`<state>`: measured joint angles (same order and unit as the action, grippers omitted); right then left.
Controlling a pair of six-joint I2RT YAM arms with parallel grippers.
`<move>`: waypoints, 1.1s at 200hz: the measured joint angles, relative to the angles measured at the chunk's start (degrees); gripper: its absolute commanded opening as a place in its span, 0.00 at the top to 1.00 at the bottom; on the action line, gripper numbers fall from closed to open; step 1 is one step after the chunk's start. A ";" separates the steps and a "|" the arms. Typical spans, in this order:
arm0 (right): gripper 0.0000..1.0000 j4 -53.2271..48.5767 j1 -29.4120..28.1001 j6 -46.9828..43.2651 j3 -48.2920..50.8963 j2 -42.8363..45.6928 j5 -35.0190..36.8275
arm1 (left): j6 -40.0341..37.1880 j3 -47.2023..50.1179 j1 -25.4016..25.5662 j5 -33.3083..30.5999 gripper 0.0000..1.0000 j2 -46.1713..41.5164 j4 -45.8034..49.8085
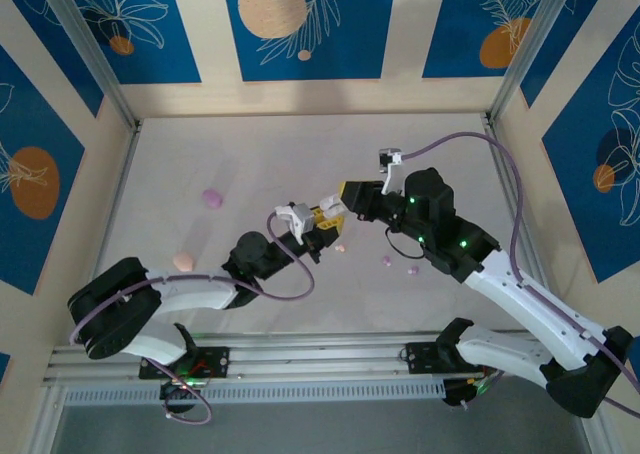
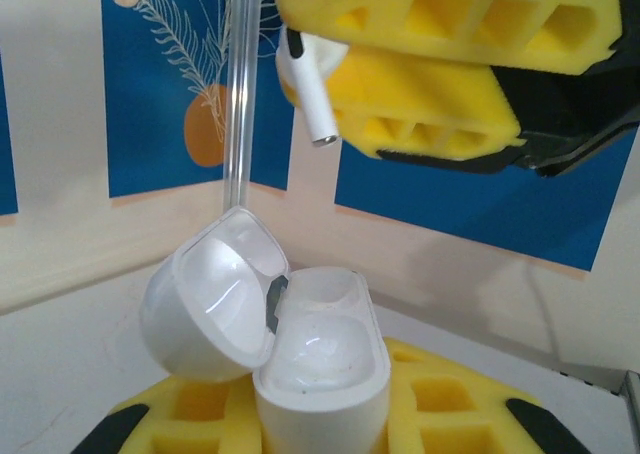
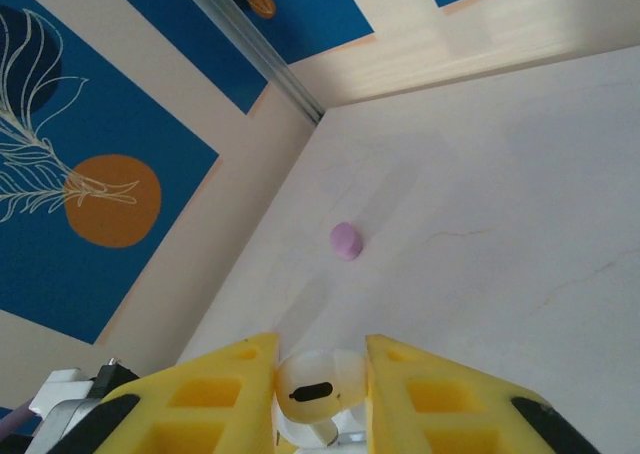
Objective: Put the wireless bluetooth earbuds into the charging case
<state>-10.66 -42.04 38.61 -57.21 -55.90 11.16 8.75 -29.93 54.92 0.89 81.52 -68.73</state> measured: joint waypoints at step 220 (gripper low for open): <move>0.75 2.16 -3.76 -7.37 0.00 -4.98 -2.60 | -1.22 -0.13 0.72 -5.68 0.83 0.59 -2.86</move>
<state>-8.49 -45.80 31.24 -57.21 -60.88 8.56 7.53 -30.06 55.64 -4.80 82.11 -71.59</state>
